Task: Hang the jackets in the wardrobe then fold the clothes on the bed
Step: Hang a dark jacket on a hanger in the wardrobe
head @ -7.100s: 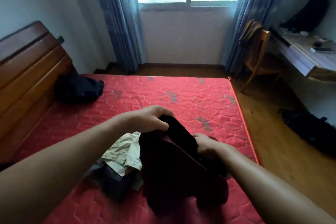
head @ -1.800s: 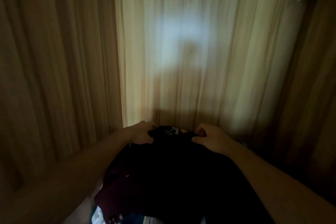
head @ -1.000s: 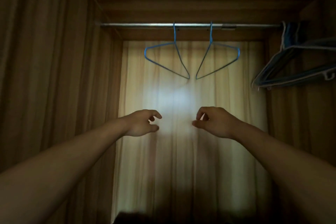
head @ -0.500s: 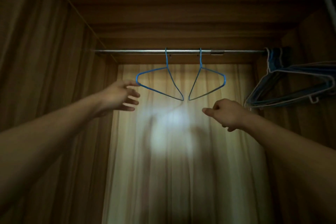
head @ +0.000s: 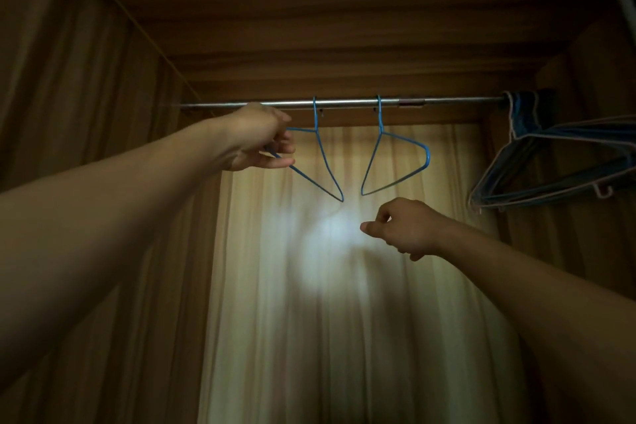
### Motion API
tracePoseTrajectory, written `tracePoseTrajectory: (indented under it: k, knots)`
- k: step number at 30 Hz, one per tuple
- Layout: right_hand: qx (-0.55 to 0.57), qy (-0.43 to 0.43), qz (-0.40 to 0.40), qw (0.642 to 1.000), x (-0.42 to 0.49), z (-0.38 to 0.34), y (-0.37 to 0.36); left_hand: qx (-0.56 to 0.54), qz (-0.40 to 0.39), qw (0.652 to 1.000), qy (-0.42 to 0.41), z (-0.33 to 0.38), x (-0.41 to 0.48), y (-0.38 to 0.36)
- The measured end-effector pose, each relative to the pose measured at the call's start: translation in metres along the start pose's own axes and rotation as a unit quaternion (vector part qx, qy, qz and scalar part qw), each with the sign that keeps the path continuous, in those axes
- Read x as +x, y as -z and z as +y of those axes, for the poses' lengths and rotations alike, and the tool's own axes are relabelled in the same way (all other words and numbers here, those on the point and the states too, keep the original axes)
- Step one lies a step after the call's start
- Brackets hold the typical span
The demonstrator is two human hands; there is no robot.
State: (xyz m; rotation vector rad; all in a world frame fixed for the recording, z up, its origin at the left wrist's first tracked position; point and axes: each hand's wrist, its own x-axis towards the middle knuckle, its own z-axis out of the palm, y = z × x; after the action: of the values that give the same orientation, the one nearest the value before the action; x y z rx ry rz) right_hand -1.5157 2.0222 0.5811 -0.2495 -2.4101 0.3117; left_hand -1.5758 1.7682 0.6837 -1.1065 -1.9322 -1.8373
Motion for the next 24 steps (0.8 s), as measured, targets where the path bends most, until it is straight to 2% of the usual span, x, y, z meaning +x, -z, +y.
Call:
tracePoseTrajectory:
  k: [2,9,14,24]
  knots:
    - [0.011,0.009,0.007,1.000,-0.001,0.000,-0.003,0.025,0.031,0.999,-0.021,0.002,0.001,-0.001]
    - [0.032,0.045,0.031,0.998,-0.005,-0.011,-0.007,0.084,0.060,0.993,-0.061,-0.004,-0.002,0.004]
    - [0.052,0.062,0.041,0.996,-0.003,-0.020,-0.010,0.074,0.081,0.991,-0.078,0.001,-0.001,0.002]
    - [0.204,0.054,0.054,0.976,-0.011,-0.045,-0.022,0.067,0.138,0.980,-0.126,-0.058,-0.035,-0.003]
